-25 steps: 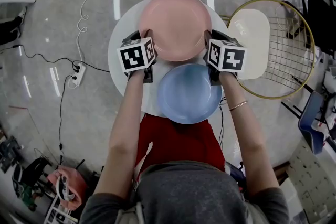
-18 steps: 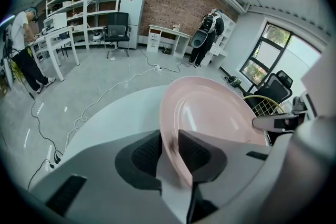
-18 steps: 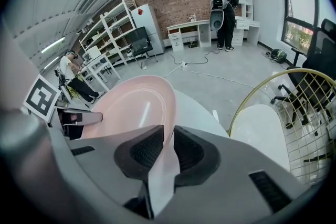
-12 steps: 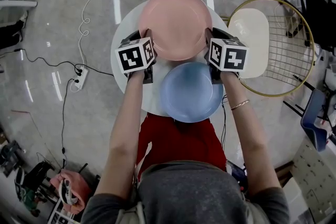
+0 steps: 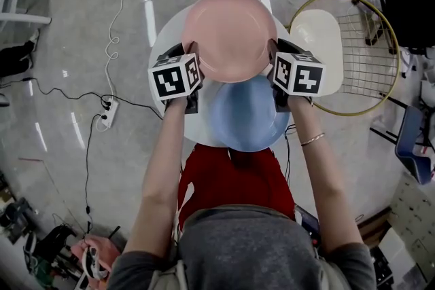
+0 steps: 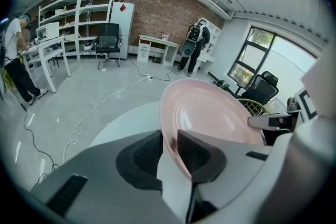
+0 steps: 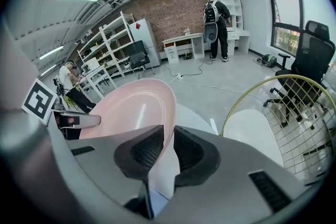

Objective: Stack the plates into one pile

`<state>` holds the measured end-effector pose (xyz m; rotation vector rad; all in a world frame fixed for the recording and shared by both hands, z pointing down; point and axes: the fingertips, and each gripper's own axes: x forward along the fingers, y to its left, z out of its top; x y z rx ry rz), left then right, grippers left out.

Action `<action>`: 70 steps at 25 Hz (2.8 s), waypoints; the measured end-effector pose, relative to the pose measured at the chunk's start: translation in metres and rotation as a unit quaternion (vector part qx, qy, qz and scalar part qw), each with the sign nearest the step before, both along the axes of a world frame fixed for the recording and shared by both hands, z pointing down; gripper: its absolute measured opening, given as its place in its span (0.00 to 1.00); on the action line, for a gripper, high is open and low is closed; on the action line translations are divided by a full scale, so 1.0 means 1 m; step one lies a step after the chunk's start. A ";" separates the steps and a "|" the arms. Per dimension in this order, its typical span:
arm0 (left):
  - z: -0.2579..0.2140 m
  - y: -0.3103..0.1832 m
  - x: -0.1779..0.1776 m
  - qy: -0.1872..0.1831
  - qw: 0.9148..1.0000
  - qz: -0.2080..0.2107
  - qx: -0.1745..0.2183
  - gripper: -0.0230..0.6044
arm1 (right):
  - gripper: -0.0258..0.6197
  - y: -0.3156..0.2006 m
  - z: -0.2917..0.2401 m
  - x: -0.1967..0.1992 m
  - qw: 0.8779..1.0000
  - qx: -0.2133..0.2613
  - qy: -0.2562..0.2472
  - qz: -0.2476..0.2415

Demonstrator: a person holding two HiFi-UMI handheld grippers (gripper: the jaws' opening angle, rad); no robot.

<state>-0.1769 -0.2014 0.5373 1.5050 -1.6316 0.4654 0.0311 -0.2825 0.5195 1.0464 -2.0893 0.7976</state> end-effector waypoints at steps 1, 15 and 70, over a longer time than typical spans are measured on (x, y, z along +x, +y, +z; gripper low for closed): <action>-0.003 0.002 0.003 0.000 1.000 0.005 0.002 0.19 | 0.15 0.003 -0.003 0.003 1.000 0.002 -0.002 0.003; -0.036 0.046 0.062 -0.007 0.996 0.089 0.025 0.19 | 0.15 0.074 -0.036 0.072 0.997 0.031 -0.014 0.072; 0.031 0.147 0.146 -0.084 0.965 0.245 -0.033 0.22 | 0.15 0.232 0.043 0.160 0.985 -0.009 0.049 0.163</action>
